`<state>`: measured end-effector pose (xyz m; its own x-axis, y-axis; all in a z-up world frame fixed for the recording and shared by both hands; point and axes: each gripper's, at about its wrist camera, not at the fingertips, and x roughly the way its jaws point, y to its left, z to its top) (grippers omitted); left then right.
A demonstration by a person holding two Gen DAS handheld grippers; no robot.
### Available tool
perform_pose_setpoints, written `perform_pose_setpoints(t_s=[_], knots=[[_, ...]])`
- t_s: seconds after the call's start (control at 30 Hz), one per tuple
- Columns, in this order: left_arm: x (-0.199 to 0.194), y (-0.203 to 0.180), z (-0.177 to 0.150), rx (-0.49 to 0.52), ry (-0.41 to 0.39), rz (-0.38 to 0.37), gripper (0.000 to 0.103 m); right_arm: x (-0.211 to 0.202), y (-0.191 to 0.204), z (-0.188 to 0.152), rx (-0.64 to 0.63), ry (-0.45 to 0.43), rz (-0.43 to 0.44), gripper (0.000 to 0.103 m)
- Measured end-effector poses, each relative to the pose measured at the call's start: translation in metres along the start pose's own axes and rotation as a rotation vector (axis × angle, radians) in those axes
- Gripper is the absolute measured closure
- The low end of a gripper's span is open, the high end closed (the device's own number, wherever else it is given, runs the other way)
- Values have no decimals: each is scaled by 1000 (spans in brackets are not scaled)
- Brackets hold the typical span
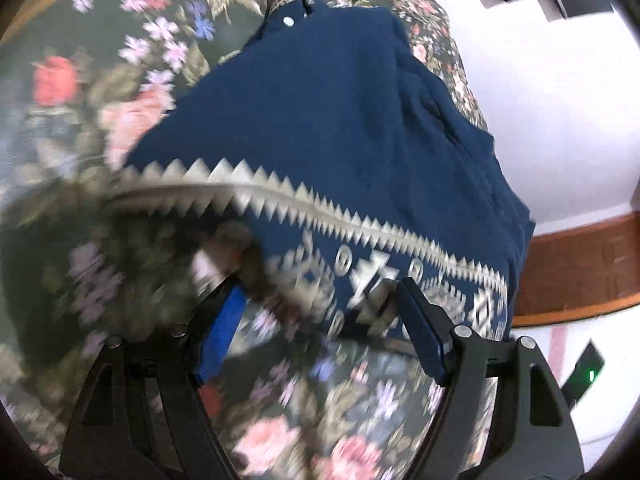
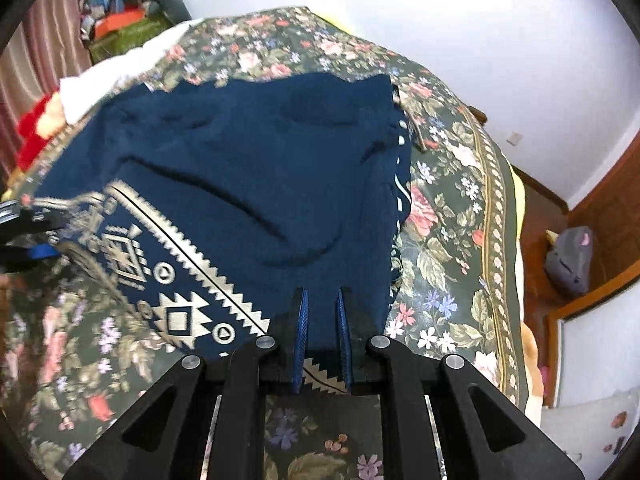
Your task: Fold large clothes
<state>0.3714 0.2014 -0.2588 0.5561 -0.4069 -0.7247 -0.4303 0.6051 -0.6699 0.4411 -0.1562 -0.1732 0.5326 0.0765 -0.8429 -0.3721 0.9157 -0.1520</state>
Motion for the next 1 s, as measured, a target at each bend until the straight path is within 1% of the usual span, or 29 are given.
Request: perform_pose_setpoints(t_s=[0.07, 0.1, 0.2, 0.27, 0.33, 0.37, 0.4, 0.43, 0.5, 0.53, 0.57, 0.6, 0.63, 0.67, 0.73, 0.8, 0.9, 1.0], knots=[[5, -1, 9, -24, -21, -35, 26, -6, 0, 3, 5, -21, 17, 93], [8, -2, 15, -40, -35, -40, 26, -7, -1, 6, 10, -32, 28, 93], [14, -8, 30, -47, -66, -11, 30, 1, -2, 20, 11, -49, 44, 93], [21, -11, 38, -58, -82, -2, 30, 17, -4, 32, 11, -45, 40, 93], [25, -15, 43, -57, -114, 23, 39, 36, -8, 39, 21, -19, 22, 93], [26, -17, 44, -49, -132, 41, 47, 51, -9, 42, 27, 6, -14, 93], [27, -19, 44, -35, -155, 60, 54, 60, -10, 42, 31, 21, -40, 93], [29, -16, 45, -27, -168, 67, 57, 67, -11, 41, 39, 23, -55, 93], [32, -18, 46, 10, -201, 94, 67, 69, -10, 39, 63, -21, -98, 93], [33, -19, 44, 26, -210, 105, 69, 69, -8, 38, 59, -29, -118, 93], [33, -24, 42, 66, -228, 134, 73, 70, -4, 37, 48, -33, -138, 93], [28, -20, 43, 87, -238, 150, 77, 70, 2, 36, 20, -39, -178, 93], [25, -26, 40, 117, -258, 173, 80, 71, 6, 36, -7, -39, -215, 93], [22, -29, 39, 131, -272, 181, 84, 71, 11, 36, -32, -38, -257, 93], [8, -38, 35, 164, -310, 174, 87, 74, 16, 35, -65, -32, -321, 93], [-7, -44, 32, 204, -340, 159, 88, 75, 13, 34, -59, -26, -333, 93], [-32, -54, 25, 271, -360, 133, 89, 76, 5, 35, -34, -16, -309, 93], [-47, -69, 20, 331, -370, 145, 89, 74, -3, 38, 5, 3, -272, 93]])
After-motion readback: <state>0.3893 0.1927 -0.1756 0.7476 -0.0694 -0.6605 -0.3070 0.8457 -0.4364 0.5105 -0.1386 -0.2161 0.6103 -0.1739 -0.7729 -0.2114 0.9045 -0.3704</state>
